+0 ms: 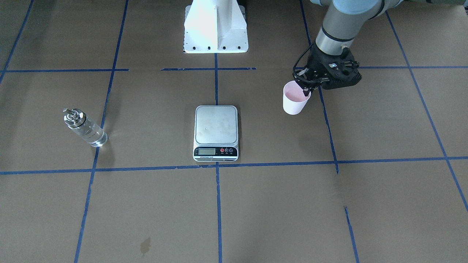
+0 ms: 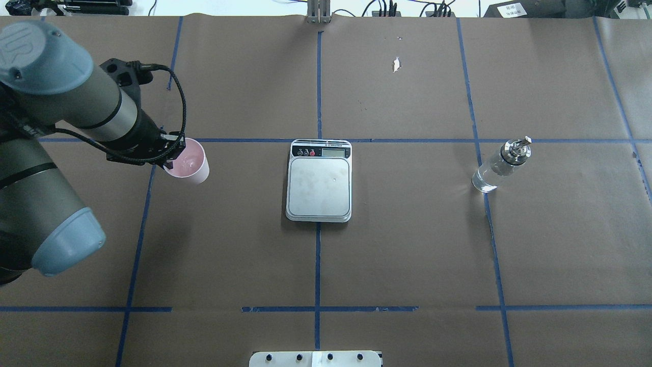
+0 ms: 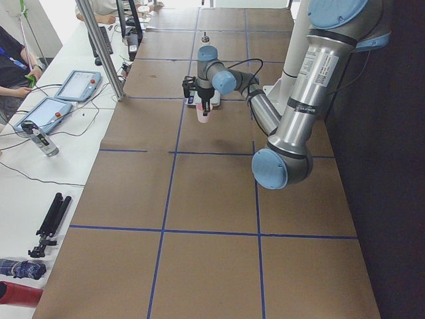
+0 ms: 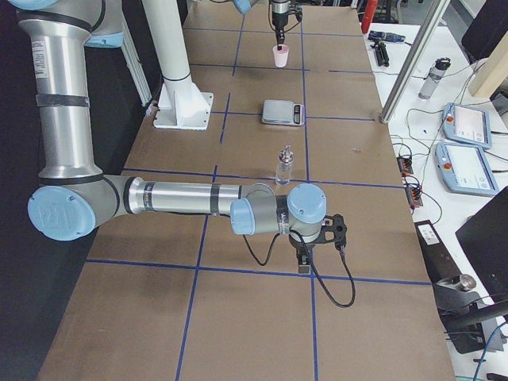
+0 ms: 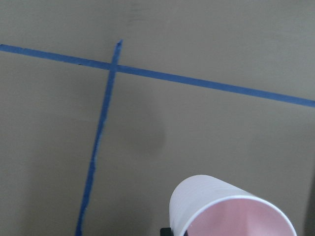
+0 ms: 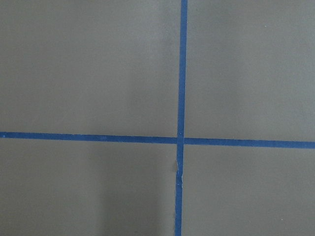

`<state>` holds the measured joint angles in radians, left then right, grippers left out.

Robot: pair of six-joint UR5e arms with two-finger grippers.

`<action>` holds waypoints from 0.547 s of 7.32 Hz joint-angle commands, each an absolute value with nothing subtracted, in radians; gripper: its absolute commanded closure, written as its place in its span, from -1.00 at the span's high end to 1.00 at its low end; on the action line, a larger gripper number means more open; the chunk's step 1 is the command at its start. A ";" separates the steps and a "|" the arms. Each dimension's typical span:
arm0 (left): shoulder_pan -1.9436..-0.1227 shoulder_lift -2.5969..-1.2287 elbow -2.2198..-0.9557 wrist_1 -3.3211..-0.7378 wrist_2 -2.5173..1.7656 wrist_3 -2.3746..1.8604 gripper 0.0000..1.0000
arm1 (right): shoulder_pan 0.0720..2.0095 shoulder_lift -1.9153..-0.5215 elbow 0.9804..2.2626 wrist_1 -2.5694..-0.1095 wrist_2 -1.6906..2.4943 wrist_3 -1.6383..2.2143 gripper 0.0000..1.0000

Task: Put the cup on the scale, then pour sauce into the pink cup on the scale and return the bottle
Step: 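Carry the pink cup with the left gripper onto the scale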

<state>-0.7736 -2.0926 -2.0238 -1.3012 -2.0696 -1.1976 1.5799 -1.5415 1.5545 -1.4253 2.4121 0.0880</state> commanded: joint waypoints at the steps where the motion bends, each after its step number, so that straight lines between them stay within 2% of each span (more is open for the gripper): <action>1: -0.769 -2.282 -1.895 -1.278 -2.134 -1.329 -1.00 | 1.580 -1.548 1.563 -1.424 2.411 0.087 1.00; 4: -0.701 -2.396 -1.674 -1.481 -2.134 -1.567 -1.00 | 1.580 -1.548 1.563 -1.422 2.411 0.087 1.00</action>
